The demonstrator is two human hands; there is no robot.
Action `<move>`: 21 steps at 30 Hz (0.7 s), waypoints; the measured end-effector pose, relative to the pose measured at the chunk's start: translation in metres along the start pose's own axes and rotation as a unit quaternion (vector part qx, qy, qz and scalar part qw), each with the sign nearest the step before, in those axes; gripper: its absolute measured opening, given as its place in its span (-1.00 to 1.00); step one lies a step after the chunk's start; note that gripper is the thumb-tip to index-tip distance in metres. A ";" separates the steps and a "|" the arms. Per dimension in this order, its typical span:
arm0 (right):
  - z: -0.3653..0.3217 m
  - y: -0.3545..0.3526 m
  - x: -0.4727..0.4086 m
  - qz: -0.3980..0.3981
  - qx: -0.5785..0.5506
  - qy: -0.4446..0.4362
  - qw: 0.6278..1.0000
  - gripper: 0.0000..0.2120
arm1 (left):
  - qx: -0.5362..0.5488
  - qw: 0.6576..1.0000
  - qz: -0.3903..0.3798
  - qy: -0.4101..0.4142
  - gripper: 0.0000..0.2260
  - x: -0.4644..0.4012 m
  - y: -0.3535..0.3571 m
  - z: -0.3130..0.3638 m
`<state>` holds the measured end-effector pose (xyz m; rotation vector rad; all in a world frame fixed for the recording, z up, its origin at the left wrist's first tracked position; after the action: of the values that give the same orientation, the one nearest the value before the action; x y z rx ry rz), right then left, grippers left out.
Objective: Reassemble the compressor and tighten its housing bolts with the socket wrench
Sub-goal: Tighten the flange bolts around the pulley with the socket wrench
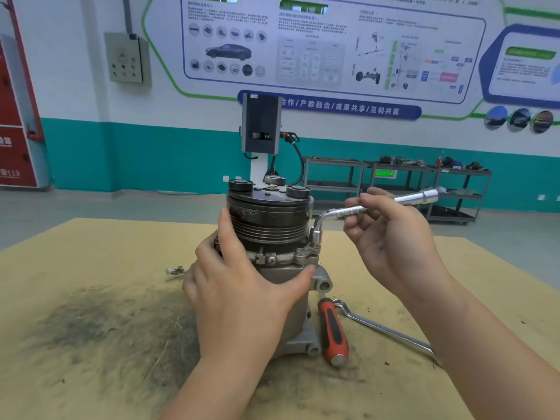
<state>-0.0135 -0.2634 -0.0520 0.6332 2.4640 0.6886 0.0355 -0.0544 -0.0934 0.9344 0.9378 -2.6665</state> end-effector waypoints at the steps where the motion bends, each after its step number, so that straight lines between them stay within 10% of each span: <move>1: 0.002 -0.001 -0.001 0.000 -0.006 0.016 1.000 -0.88 | 0.005 1.000 -0.006 0.000 0.09 0.000 0.000 -0.001; 21: 0.005 -0.006 -0.005 -0.008 0.021 0.007 1.000 -0.81 | 0.022 0.999 -0.045 0.006 0.13 -0.002 -0.002 -0.006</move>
<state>-0.0088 -0.2691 -0.0575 0.6256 2.5004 0.6392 0.0399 -0.0491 -0.0948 0.9398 0.9505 -2.7694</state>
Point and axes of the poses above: each hand's wrist, its own x-axis away from the middle knuckle, its own y-axis out of the palm, z = x × y, the point moved 10 cm from there along -x, towards the middle knuckle, and after that the axes turned 2 degrees about -z, right-handed, at the moved point
